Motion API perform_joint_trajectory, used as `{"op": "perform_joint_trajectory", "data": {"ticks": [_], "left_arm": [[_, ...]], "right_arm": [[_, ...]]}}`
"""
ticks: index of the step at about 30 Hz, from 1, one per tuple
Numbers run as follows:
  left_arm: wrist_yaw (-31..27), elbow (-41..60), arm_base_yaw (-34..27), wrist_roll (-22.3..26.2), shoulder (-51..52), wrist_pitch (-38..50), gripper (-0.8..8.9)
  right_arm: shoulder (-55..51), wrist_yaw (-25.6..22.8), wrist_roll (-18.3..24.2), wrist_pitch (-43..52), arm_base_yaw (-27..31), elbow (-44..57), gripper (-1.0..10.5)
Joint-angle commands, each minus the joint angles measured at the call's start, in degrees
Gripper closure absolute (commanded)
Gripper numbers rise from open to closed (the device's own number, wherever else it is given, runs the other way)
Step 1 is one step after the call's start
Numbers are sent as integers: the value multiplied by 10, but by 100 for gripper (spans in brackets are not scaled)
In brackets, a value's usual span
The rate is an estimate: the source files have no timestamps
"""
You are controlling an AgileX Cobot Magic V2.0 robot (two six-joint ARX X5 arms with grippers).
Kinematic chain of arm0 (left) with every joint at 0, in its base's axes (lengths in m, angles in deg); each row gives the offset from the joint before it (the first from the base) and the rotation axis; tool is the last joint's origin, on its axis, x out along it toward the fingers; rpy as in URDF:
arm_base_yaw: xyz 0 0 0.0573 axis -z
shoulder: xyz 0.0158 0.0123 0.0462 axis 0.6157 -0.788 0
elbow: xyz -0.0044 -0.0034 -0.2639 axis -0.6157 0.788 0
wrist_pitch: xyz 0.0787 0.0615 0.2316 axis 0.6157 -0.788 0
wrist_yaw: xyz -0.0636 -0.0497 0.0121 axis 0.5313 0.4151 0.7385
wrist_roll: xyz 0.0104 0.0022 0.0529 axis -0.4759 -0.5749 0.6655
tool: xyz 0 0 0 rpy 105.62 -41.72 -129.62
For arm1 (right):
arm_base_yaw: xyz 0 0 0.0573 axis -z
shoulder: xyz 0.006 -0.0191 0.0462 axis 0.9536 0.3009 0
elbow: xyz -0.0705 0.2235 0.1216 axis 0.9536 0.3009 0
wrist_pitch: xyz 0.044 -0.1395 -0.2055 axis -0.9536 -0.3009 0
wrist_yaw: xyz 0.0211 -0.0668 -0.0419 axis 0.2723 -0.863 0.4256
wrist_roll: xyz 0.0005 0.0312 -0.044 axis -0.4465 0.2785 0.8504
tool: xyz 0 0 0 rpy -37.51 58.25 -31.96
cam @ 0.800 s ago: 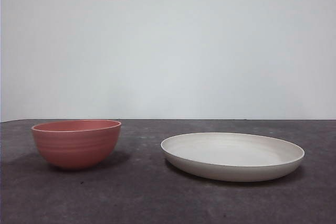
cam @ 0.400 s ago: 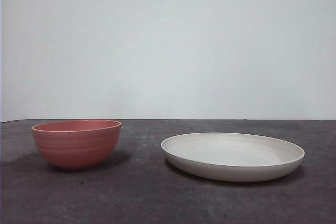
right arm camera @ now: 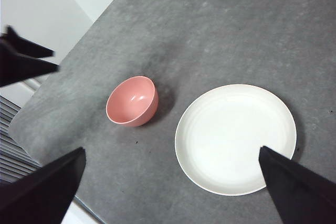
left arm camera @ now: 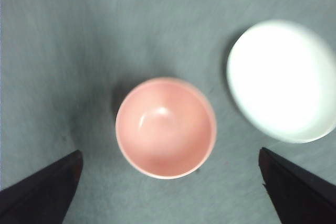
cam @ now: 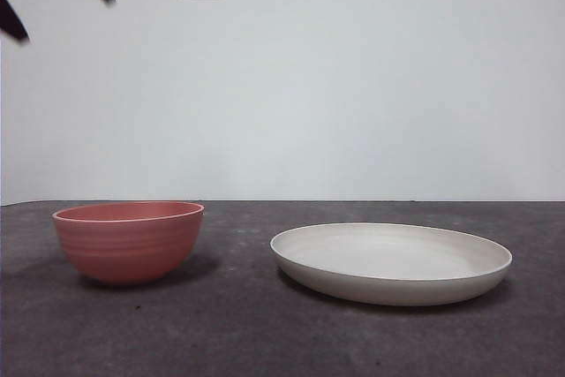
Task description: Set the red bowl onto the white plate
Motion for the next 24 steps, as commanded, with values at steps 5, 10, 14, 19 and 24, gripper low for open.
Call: {"op": "perform_joint_trajectory", "data": {"ticks": [5, 10, 14, 19, 24], "left_arm": [[-3, -11, -17, 35, -132, 21, 193], [-3, -11, -41, 36, -214, 51, 193], [-3, -11, -54, 36, -261, 58, 195], [4, -11, -59, 36, -302, 66, 209], [7, -11, -58, 36, -320, 70, 450]], "right_arm": [[3, 1, 1, 3, -2, -11, 367], [3, 1, 1, -3, -2, -11, 367], [3, 1, 3, -13, -2, -11, 367], [3, 1, 3, -14, -2, -11, 367], [3, 1, 5, -13, -2, -11, 367]]}}
